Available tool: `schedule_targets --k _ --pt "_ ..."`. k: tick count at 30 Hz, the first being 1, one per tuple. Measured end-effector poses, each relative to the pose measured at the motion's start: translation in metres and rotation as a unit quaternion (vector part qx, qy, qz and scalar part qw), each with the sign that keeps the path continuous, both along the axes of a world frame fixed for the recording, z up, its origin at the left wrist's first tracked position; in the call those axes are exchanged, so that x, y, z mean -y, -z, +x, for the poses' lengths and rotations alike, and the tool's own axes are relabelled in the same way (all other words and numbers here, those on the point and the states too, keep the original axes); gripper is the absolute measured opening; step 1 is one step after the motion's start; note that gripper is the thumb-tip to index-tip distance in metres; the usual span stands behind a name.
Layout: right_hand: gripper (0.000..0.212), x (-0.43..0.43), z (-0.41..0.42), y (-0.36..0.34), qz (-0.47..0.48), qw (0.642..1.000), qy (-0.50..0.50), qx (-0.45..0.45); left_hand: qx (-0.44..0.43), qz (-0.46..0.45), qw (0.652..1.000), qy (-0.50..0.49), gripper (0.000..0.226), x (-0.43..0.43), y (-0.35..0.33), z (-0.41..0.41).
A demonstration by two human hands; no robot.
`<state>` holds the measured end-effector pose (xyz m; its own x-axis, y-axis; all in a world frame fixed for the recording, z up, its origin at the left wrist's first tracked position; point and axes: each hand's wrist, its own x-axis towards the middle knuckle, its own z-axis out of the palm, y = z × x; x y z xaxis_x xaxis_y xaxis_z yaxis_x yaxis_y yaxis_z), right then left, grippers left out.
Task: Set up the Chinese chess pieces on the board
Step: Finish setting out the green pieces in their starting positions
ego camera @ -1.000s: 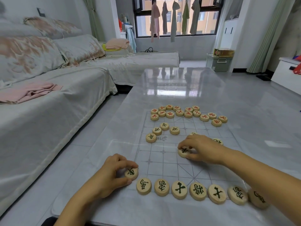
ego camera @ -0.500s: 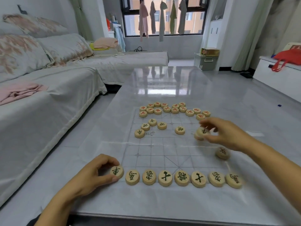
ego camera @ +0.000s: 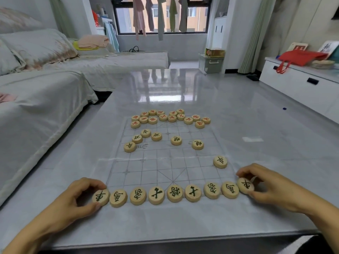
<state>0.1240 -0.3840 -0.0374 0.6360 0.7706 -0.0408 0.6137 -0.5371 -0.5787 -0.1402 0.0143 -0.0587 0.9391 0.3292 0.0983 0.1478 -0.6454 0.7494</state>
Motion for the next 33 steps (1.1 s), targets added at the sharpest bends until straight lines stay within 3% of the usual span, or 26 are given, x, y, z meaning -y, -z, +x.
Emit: schedule_targets --k 10,12,16,20,33 --pt "0.050 0.004 -0.006 0.002 -0.011 1.000 0.027 -0.008 -0.013 -0.030 0.999 -0.024 0.083 -0.007 0.009 -0.003" --pt "0.051 0.003 -0.006 0.003 -0.010 0.999 0.037 -0.011 -0.012 -0.027 0.999 -0.025 0.079 -0.005 0.008 -0.003" --pt "0.035 0.002 -0.004 0.008 -0.001 0.999 0.043 -0.002 -0.013 -0.013 1.000 -0.021 0.060 -0.001 0.004 -0.004" --pt "0.076 0.001 -0.004 0.008 0.028 0.999 0.041 0.002 -0.011 -0.002 1.000 -0.016 0.046 0.005 0.000 -0.003" --pt "0.078 0.003 -0.001 0.012 0.029 0.998 0.047 0.002 -0.020 -0.037 0.999 -0.027 0.048 -0.001 0.004 -0.005"
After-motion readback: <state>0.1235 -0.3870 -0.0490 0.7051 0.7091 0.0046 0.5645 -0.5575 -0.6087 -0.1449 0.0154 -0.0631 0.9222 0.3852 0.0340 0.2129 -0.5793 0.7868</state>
